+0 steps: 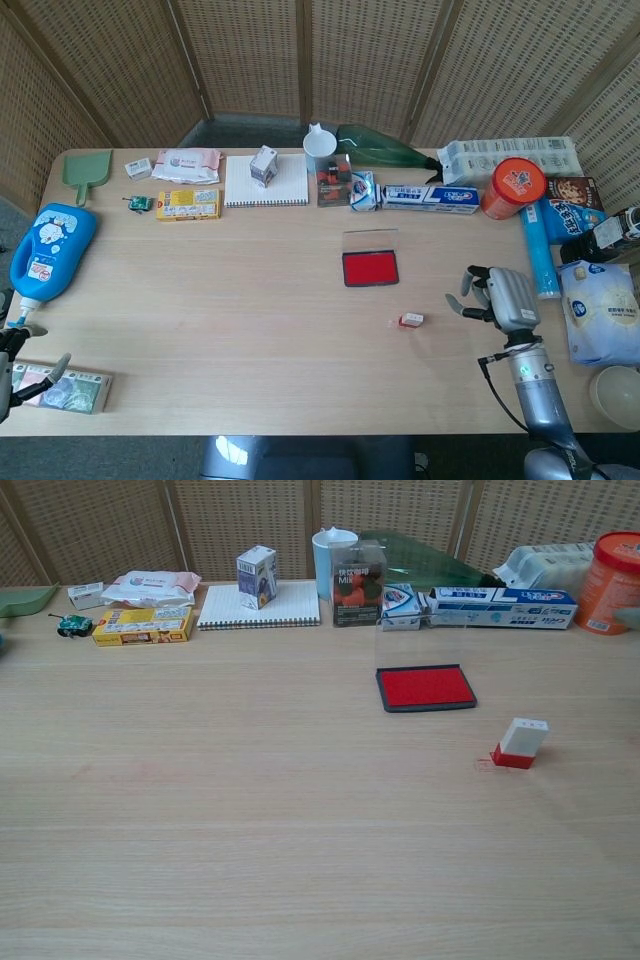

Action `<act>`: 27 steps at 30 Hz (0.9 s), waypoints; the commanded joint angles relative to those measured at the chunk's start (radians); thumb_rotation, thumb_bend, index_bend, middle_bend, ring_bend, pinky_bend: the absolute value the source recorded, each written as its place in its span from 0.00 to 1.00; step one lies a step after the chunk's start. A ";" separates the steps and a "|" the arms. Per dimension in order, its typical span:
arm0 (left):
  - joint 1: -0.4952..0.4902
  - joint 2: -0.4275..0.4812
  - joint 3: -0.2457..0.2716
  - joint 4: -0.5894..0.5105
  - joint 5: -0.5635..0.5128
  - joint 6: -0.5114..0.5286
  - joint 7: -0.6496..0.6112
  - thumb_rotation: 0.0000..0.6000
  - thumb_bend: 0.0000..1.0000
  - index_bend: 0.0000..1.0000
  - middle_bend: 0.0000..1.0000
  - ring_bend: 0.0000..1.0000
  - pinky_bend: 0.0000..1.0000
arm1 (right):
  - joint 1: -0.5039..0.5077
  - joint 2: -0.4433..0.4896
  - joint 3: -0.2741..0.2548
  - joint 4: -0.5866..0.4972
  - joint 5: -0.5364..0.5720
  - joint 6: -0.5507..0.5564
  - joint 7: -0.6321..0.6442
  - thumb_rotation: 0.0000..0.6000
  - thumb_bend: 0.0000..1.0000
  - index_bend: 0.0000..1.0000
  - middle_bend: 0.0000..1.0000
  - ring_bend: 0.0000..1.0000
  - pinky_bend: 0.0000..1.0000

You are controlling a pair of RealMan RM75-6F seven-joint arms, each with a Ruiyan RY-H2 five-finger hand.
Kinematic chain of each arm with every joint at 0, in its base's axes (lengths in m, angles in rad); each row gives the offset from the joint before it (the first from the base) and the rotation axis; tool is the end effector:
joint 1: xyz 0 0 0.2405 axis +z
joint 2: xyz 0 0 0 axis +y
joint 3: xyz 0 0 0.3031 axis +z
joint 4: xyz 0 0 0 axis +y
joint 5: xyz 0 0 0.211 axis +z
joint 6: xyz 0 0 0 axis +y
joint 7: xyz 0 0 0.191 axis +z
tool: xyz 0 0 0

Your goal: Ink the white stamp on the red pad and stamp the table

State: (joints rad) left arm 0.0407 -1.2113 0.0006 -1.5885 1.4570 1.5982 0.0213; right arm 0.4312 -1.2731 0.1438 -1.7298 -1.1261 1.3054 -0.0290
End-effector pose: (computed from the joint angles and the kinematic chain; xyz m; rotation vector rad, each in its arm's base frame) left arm -0.3806 0.1742 0.1604 -1.2258 -0.9794 -0.8524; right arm -0.2753 -0.3505 0.1072 1.3199 -1.1892 1.1069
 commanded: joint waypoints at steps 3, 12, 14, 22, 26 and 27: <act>0.012 -0.013 0.005 0.003 0.013 0.011 -0.013 0.30 0.21 0.33 0.33 0.28 0.12 | -0.067 -0.001 -0.035 0.021 -0.034 0.074 -0.038 0.81 0.31 0.69 0.93 1.00 1.00; 0.038 -0.030 0.016 0.004 0.044 0.048 -0.026 0.30 0.21 0.33 0.33 0.28 0.12 | -0.160 0.013 -0.075 0.024 -0.088 0.145 -0.026 0.81 0.31 0.70 0.93 1.00 1.00; 0.044 -0.028 0.019 -0.001 0.050 0.055 -0.020 0.30 0.21 0.33 0.33 0.28 0.12 | -0.178 0.015 -0.081 0.022 -0.103 0.160 -0.022 0.80 0.31 0.70 0.93 1.00 0.99; 0.065 -0.019 0.023 -0.026 0.055 0.073 -0.005 0.30 0.21 0.33 0.33 0.28 0.12 | -0.234 -0.002 -0.095 0.035 -0.132 0.189 -0.014 0.81 0.31 0.71 0.93 1.00 0.96; 0.066 -0.015 0.019 -0.035 0.056 0.073 0.003 0.30 0.21 0.33 0.33 0.28 0.12 | -0.239 -0.009 -0.086 0.044 -0.139 0.180 -0.004 0.81 0.31 0.72 0.93 1.00 0.94; 0.066 -0.015 0.018 -0.037 0.056 0.072 0.004 0.30 0.21 0.33 0.33 0.28 0.12 | -0.240 -0.011 -0.084 0.046 -0.142 0.179 -0.003 0.80 0.31 0.72 0.93 1.00 0.94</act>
State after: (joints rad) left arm 0.1066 -1.2263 0.0189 -1.6254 1.5128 1.6701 0.0252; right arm 0.1915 -1.2832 0.0595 -1.6843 -1.2671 1.4854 -0.0329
